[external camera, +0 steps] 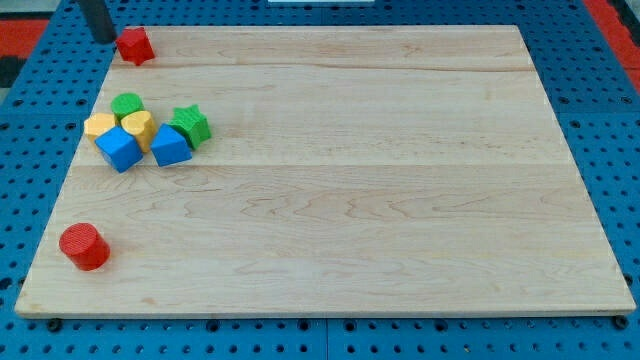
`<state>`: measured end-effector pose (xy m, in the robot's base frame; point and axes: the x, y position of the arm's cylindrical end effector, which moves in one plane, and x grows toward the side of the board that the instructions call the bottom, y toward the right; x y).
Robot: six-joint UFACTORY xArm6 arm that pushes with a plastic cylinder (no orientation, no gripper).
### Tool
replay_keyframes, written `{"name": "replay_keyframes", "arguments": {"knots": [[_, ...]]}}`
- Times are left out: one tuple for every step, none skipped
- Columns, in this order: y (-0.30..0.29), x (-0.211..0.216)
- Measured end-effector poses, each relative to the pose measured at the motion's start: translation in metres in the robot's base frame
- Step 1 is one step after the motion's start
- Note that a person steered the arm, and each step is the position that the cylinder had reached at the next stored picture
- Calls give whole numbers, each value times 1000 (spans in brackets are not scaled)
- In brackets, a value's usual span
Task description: Place the red star in the center of the board
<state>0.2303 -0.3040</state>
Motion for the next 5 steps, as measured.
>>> {"name": "replay_keyframes", "arguments": {"knots": [[30, 12], [102, 12], [133, 12], [90, 11], [53, -17]]}}
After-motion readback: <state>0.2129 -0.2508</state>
